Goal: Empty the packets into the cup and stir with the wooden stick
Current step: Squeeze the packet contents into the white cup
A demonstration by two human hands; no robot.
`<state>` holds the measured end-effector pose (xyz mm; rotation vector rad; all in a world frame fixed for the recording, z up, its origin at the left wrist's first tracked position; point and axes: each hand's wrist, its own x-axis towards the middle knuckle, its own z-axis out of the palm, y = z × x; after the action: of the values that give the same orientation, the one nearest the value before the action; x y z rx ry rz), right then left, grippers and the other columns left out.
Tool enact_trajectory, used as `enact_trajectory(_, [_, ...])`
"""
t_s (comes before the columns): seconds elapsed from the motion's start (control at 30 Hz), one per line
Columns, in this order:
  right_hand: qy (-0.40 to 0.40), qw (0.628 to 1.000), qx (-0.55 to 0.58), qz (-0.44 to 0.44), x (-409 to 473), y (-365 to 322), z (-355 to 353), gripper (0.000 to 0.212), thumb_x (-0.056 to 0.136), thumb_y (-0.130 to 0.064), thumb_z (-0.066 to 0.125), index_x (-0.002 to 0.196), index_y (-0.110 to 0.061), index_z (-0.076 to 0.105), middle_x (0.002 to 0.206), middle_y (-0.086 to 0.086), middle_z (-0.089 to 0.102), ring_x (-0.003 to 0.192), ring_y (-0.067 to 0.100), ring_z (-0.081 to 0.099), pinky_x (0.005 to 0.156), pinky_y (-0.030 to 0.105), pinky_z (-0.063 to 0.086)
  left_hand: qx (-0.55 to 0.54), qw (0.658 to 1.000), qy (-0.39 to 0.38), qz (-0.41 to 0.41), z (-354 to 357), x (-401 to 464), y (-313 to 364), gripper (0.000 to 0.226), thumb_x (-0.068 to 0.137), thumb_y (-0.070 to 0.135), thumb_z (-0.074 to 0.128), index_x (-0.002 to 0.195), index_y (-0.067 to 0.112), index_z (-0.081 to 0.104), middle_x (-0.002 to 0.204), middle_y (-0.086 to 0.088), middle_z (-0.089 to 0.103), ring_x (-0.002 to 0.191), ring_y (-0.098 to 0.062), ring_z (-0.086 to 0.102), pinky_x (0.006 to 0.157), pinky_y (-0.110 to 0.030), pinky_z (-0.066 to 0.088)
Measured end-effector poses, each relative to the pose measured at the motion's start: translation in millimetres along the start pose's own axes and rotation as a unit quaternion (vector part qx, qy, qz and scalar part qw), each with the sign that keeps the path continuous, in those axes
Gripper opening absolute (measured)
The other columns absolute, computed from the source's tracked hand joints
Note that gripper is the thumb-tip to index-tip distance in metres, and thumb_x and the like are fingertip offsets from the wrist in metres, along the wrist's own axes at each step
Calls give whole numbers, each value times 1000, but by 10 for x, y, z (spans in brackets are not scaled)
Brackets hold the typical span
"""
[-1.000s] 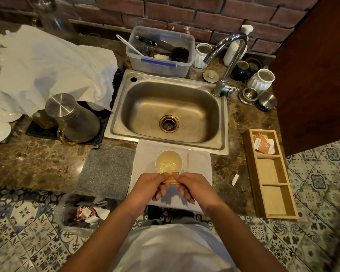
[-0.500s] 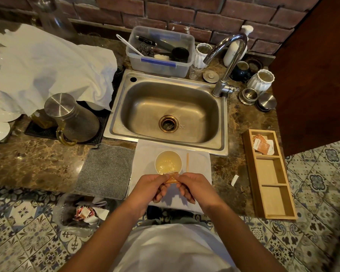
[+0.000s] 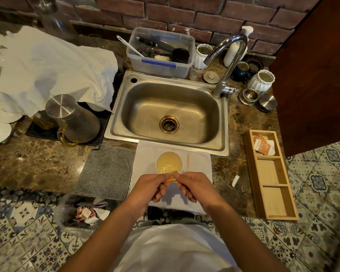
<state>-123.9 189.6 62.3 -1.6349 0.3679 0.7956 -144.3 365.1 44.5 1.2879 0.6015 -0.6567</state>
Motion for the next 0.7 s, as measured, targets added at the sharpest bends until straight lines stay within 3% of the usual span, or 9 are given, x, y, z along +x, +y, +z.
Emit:
enact_trajectory(0.33, [3, 1000, 1, -23, -14, -31, -26, 36, 94, -38, 72, 67, -14, 69, 54, 5, 56, 40, 12, 38, 38, 22, 32, -6, 1000, -4, 1, -6, -4, 5, 30, 98, 27, 61, 78, 6, 68, 52, -4, 51, 43, -14, 36, 44, -26, 26])
enact_trajectory(0.7, [34, 999, 36, -23, -31, -22, -52, 34, 91, -35, 75, 73, -7, 73, 55, 7, 57, 38, 10, 38, 37, 19, 31, -14, 1000, 4, -9, 20, 12, 23, 34, 98, 27, 60, 73, 7, 71, 51, -8, 52, 42, -16, 37, 45, -27, 27])
